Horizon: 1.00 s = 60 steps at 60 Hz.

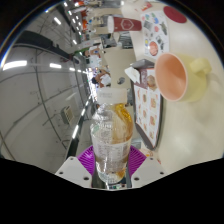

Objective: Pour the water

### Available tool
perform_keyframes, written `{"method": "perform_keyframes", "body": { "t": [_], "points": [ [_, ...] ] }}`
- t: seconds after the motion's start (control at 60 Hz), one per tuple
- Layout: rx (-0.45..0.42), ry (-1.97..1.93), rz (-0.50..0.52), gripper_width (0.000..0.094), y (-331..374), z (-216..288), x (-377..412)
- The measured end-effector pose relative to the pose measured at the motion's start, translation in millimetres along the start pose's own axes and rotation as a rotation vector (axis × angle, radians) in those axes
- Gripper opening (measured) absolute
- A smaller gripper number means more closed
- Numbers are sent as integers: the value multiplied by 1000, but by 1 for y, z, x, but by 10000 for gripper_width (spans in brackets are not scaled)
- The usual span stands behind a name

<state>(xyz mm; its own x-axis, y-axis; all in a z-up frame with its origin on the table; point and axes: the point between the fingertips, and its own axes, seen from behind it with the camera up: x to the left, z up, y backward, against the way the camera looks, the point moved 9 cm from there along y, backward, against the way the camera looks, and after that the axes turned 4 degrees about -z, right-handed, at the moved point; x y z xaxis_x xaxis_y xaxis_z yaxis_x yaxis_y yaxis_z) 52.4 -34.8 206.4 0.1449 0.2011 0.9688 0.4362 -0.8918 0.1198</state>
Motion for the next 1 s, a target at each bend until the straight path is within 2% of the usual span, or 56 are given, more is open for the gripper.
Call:
{"method": "perform_keyframes", "body": {
  "t": [0.133,0.317,0.45,0.567,0.65,0.8,0.883,1.0],
  "points": [
    [4,-256,35,380,2,22,-25],
    [32,-291,-10,379,10,27,-39],
    [67,-77,-65,378,10,28,-16],
    [62,253,-76,380,23,33,30],
    [11,546,-69,382,35,50,69],
    [-142,1033,-87,381,66,91,127],
    [-250,1263,-148,383,86,126,135],
    [-356,1506,-296,380,108,180,111]
  ]
}}
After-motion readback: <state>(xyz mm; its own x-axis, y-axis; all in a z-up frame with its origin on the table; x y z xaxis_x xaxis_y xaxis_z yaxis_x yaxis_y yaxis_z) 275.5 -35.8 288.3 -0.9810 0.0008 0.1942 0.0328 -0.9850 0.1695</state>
